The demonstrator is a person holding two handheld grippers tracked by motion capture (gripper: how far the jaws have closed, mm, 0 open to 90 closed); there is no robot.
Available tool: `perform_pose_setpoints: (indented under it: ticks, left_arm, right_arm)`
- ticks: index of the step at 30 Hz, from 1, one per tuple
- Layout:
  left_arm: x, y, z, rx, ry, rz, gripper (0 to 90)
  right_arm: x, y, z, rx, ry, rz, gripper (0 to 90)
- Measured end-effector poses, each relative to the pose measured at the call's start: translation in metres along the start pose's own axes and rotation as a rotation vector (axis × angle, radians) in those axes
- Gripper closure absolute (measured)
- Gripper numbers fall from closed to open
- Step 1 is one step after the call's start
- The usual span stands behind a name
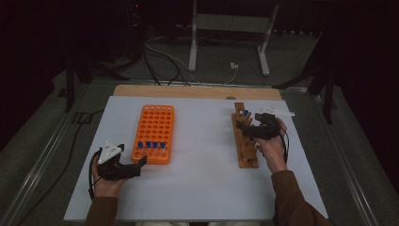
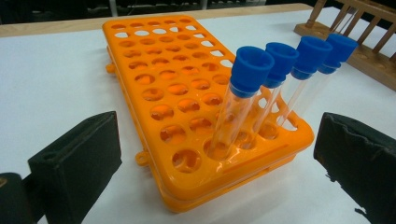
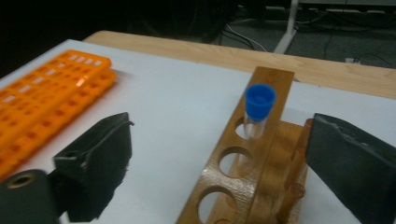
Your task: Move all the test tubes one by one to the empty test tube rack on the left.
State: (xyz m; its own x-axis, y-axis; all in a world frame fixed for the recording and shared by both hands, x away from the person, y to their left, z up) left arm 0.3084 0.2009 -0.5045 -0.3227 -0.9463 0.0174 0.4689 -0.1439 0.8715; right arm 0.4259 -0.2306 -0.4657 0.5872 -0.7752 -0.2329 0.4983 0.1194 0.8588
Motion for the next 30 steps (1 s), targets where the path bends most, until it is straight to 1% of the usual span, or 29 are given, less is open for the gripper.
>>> perform_pose_setpoints:
  ticks: [2,3,9,12,16,19,20,22,24,27,30]
  left_arm:
    - [0.0,0.0,0.0,0.0,0.001,-0.003,1.7]
    - [0.001,0.0,0.0,0.0,0.0,-0.002,1.7]
    - [0.0,0.0,-0.001,-0.001,0.0,0.002,1.7]
    - [0.0,-0.001,-0.001,-0.002,0.0,0.002,1.7]
    - [0.0,-0.001,-0.002,-0.006,0.001,0.005,1.7]
    - [0.0,-0.001,-0.002,-0.005,0.002,0.006,1.7]
    - [0.0,-0.001,-0.002,-0.005,0.002,0.006,1.7]
    - [0.0,-0.001,-0.002,-0.007,0.002,0.005,1.7]
    - [0.0,-0.001,-0.002,-0.006,0.003,0.005,1.7]
    - [0.0,-0.001,-0.002,-0.005,0.001,0.005,1.7]
    - [-0.001,-0.001,-0.001,-0.005,0.0,0.005,1.7]
  right_arm:
    - [0.002,-0.002,-0.004,-0.014,0.004,-0.002,16.4]
    - [0.003,-0.002,-0.006,-0.022,0.001,-0.003,17.8]
    - [0.013,-0.008,-0.017,-0.058,-0.051,-0.01,40.8]
    - [0.015,-0.009,-0.021,-0.061,-0.056,-0.011,48.9]
    - [0.017,-0.007,-0.022,-0.058,-0.089,0.013,58.6]
    - [0.019,-0.006,-0.022,-0.057,-0.095,0.021,64.1]
    - [0.019,-0.005,-0.023,-0.062,-0.101,0.026,64.8]
    - [0.018,-0.003,-0.026,-0.071,-0.096,0.033,66.5]
    - [0.016,0.001,-0.028,-0.08,-0.104,0.058,68.3]
    - [0.013,0.005,-0.032,-0.104,-0.115,0.088,70.0]
    - [0.013,0.004,-0.035,-0.124,-0.128,0.091,73.1]
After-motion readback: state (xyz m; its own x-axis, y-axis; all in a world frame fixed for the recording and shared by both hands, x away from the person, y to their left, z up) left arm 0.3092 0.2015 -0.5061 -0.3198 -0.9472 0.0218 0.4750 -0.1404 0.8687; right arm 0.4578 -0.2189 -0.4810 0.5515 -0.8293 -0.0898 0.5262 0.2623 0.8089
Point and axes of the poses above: each handheld gripper's, and its own axes: z roughly backward along the jaws, y roughly out of its top, x roughly to its right, the point moved 5 cm from there along -z, roughly forward along the jaws, and after that the axes turned 10 degrees about y, right-handed, at the moved point
